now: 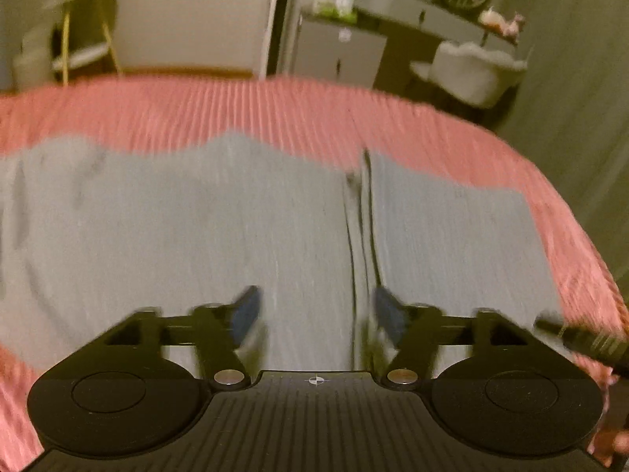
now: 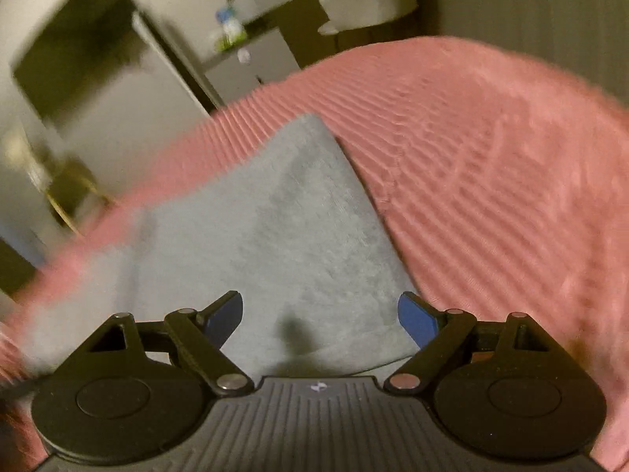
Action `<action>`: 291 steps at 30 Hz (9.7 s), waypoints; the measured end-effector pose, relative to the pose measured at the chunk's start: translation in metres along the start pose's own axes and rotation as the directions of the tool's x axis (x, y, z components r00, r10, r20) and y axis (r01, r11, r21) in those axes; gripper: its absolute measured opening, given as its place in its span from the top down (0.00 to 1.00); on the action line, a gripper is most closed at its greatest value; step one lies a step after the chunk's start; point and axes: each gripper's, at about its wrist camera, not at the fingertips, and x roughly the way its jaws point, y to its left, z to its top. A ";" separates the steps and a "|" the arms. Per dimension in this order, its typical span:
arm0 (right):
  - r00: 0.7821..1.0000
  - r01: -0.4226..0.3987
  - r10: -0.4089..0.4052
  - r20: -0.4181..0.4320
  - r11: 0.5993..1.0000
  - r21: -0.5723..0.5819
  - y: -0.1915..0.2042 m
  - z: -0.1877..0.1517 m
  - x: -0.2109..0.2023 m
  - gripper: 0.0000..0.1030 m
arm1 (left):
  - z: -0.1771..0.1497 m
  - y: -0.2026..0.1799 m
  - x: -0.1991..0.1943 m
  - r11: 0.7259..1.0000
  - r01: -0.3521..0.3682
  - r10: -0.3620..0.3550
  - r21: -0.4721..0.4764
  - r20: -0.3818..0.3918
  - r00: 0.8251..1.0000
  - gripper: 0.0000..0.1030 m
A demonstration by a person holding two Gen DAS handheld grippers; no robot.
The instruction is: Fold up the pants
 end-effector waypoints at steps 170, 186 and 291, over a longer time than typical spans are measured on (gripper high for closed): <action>0.984 -0.015 -0.056 0.171 0.922 0.386 -0.078 0.003 -0.003 0.02 | -0.025 -0.163 0.077 0.828 0.257 -0.253 0.498 -0.076 0.964 0.22; 0.945 -0.317 0.279 0.169 0.908 0.273 -0.031 0.011 -0.009 0.02 | 0.001 0.018 0.003 0.952 -0.078 0.086 -0.297 0.013 0.996 0.02; 0.996 -0.048 0.044 0.075 0.998 0.046 -0.003 -0.011 0.022 0.02 | 0.059 -0.051 0.080 0.898 -0.370 0.364 0.238 0.070 0.929 0.01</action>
